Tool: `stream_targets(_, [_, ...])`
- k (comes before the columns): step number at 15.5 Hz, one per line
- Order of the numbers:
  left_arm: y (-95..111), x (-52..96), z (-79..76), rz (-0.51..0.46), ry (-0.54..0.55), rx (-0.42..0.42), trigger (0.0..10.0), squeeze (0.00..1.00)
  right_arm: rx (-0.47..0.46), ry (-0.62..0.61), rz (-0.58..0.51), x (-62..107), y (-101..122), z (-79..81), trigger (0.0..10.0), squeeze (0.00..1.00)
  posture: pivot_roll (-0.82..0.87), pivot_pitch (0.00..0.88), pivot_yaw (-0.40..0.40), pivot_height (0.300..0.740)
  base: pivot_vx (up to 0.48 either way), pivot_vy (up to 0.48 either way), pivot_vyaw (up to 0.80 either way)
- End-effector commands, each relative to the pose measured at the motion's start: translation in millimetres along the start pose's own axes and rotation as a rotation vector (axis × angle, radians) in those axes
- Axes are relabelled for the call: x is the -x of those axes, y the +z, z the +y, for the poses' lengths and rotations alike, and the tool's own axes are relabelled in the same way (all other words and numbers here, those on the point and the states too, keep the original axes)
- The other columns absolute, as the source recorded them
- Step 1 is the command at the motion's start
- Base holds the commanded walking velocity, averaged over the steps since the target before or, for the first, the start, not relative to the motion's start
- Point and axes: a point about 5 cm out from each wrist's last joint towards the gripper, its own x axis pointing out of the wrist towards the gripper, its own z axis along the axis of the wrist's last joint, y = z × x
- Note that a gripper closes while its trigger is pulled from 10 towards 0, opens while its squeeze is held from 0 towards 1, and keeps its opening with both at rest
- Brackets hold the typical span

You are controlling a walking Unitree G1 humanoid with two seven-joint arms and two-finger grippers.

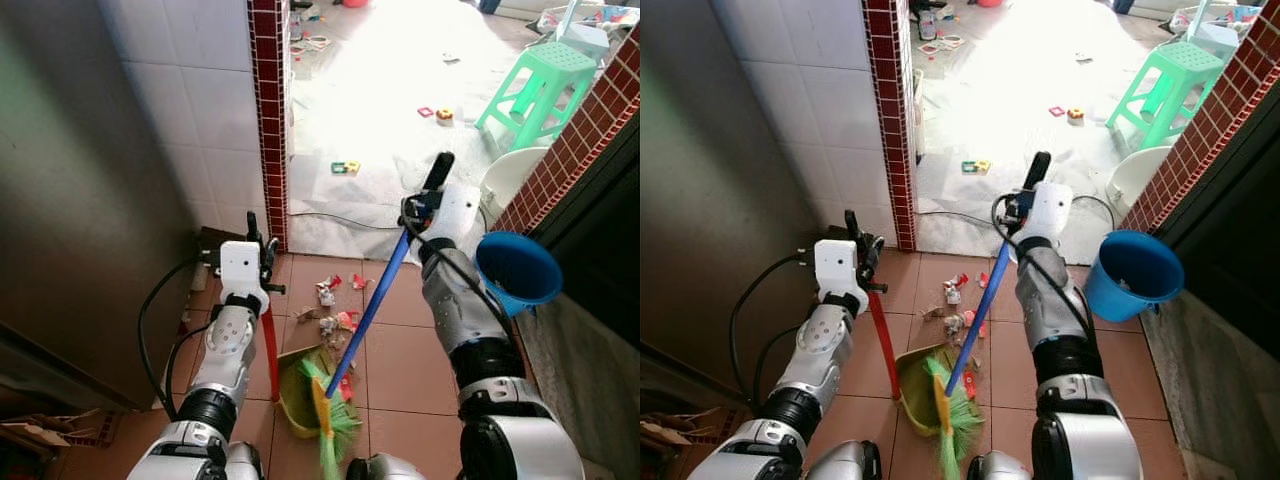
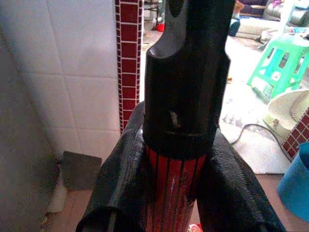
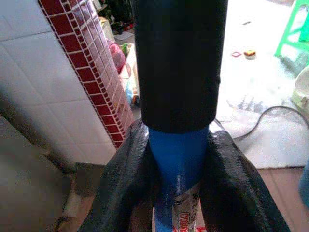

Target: Sweep floor

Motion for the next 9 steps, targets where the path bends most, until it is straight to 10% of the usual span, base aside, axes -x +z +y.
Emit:
stream_targets(1, [6.0,-4.8,-5.6,-0.025,-0.014,0.023,10.0,0.0,-0.129,0.059,-0.043,-4.1,18.0,14.3,10.0,0.0,-0.1,0.054,-0.05,0.74,0.0,0.0,0.0])
stream_targets(9, [3.1,-3.2,-3.4,-0.026,-0.019,-0.004,10.0,0.0,0.226,0.345,-0.318,0.7,91.9,40.7,10.0,0.0,-0.1,0.064,-0.049,0.74,0.0,0.0,0.0])
